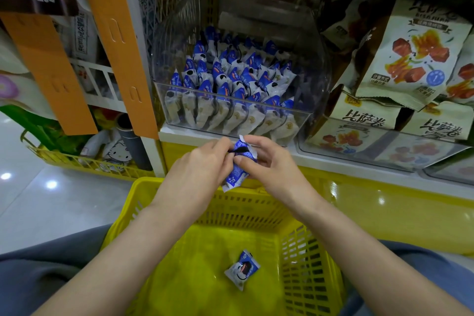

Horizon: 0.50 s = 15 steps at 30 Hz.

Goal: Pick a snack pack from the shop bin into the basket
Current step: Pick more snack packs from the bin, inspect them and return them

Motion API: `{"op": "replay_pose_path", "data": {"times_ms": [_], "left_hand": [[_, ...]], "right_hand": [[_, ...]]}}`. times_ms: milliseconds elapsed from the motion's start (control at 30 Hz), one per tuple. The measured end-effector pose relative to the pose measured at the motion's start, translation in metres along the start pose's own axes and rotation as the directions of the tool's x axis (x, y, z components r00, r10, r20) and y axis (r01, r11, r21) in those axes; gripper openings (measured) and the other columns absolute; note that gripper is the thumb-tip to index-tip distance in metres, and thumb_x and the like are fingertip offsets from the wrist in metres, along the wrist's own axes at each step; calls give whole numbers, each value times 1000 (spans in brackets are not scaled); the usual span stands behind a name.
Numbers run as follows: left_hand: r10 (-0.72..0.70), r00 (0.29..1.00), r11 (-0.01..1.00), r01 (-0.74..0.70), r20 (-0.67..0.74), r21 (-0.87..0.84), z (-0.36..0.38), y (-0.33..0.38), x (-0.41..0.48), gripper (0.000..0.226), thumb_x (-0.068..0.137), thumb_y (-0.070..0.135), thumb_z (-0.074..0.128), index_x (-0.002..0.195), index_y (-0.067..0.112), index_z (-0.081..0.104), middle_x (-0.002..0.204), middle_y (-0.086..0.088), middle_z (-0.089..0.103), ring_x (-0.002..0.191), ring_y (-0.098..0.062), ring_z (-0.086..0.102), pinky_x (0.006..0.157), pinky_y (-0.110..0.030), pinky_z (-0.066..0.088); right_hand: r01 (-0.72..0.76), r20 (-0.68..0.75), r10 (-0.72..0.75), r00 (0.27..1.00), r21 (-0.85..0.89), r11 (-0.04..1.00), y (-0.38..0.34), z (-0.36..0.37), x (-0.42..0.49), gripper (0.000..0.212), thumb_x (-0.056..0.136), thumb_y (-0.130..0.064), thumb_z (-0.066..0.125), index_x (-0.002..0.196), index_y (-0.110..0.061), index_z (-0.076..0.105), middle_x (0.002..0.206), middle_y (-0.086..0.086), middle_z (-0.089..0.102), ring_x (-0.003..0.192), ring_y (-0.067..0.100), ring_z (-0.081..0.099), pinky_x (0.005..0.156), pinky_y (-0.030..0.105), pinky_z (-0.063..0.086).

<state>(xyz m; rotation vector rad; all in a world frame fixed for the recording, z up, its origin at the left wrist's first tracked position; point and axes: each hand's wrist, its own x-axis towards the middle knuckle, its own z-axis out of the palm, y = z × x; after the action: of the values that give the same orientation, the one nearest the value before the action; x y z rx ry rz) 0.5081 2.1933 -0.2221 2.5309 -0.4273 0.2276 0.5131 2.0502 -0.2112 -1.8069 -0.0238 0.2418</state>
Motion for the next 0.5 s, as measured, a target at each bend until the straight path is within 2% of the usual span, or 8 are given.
{"op": "replay_pose_path", "data": {"times_ms": [100,233,300,367,467,500], "left_hand": [[34,999,997,-32,-36,64,1,0,0,27,95,36,37,106,16,52,98,-2,63,87,-26,61,65,-37,46],[81,995,991,-74,-60,108,2,2,-1,17,95,32,41,89,17,47,78,-2,57,71,-29,59,53,-32,31],[62,994,996,-56,-95,66,4,3,-1,17,94,27,42,80,20,38,66,3,45,61,-27,51,52,-31,27],[-20,994,998,14,-106,-61,6,2,0,23,94,25,41,72,24,34,58,10,39,55,-19,42,50,-29,26],[-166,983,956,139,-83,-257,8,0,5,28,94,21,40,67,26,42,55,7,47,52,-10,46,48,-20,32],[-205,976,938,175,-73,-298,9,0,6,28,95,19,41,69,25,46,57,7,50,54,-8,48,49,-18,34]], "right_hand": [[65,15,-63,998,-160,985,2,-1,-1,38,88,-7,59,124,-15,52,111,-3,62,105,6,57,92,17,45],[109,39,-101,994,-335,936,5,1,-3,46,90,-16,56,134,-20,47,117,-2,62,104,11,60,97,33,47],[112,43,-104,994,-352,929,6,2,-3,49,91,-22,53,138,-23,41,126,-3,58,111,9,57,100,34,44],[94,23,-91,996,-313,945,7,3,-5,51,92,-29,52,140,-24,35,131,-3,54,113,6,55,100,30,44],[56,26,-54,998,-91,994,6,7,-4,51,91,-26,54,137,-18,35,126,-4,57,92,-4,62,75,17,52],[40,29,-39,999,-47,998,6,7,-3,51,90,-24,56,136,-16,36,126,-3,56,92,-3,62,73,17,53]]}}
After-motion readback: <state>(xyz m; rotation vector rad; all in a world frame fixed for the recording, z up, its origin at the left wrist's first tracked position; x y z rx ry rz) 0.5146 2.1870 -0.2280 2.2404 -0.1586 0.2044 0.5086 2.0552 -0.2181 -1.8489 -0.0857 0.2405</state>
